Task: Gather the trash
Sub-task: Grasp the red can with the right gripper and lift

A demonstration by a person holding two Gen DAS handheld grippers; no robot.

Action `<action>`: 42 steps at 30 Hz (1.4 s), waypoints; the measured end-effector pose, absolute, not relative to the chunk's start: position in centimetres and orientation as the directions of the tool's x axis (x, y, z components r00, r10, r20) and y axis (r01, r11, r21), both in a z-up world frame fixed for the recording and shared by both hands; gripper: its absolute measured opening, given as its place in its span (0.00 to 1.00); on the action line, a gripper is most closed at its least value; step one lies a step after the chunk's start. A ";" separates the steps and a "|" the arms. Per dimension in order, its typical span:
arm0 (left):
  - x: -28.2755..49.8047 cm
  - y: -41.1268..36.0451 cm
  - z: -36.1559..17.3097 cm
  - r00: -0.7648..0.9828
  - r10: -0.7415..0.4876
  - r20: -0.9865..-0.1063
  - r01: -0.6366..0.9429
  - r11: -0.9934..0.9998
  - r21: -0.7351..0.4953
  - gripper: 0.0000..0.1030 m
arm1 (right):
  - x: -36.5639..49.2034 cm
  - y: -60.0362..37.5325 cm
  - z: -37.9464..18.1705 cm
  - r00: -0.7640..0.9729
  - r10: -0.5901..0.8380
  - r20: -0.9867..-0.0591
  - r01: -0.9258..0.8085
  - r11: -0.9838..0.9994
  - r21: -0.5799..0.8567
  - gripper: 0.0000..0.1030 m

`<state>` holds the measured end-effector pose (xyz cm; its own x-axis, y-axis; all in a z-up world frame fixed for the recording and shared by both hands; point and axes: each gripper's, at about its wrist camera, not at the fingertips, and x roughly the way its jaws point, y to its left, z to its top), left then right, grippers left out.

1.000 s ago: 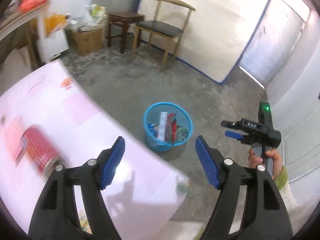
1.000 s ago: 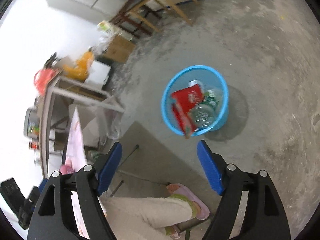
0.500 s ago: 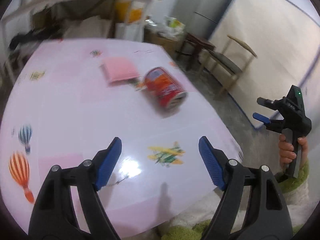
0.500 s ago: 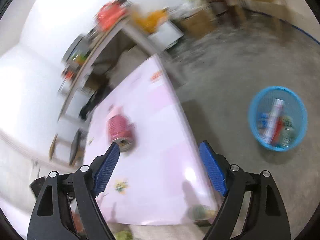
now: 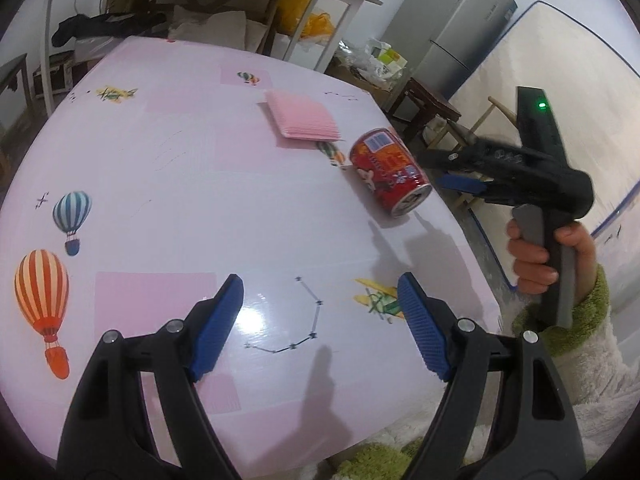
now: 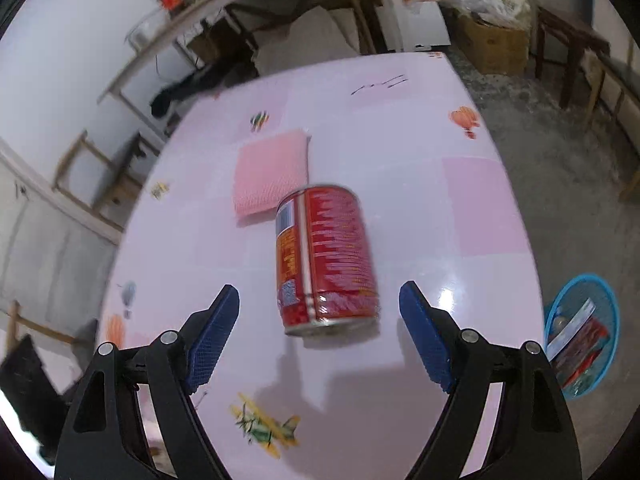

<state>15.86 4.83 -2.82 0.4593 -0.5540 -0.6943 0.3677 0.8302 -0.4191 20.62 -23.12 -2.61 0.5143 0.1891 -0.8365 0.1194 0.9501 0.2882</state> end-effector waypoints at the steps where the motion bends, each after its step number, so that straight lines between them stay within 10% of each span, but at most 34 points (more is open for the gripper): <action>1: 15.8 5.1 -2.9 0.461 -0.554 -0.694 0.363 0.831 -0.422 0.73 | 20.7 -22.8 -3.1 0.509 0.163 -0.845 0.123 0.958 0.259 0.78; 7: 16.1 6.5 -3.2 0.473 -0.547 -0.690 0.344 0.836 -0.427 0.73 | 20.8 -21.5 -5.2 0.531 0.061 -0.845 0.158 0.973 0.169 0.63; 26: 15.8 7.6 -3.4 0.508 -0.516 -0.690 0.364 0.854 -0.370 0.73 | 16.8 -14.0 -0.4 0.527 0.074 -0.847 -0.042 0.997 0.061 0.62; 42: 14.0 5.6 -3.7 0.485 -0.517 -0.705 0.458 0.837 -0.298 0.77 | 15.6 -10.6 -0.8 0.366 0.493 -0.789 -0.186 0.870 0.457 0.64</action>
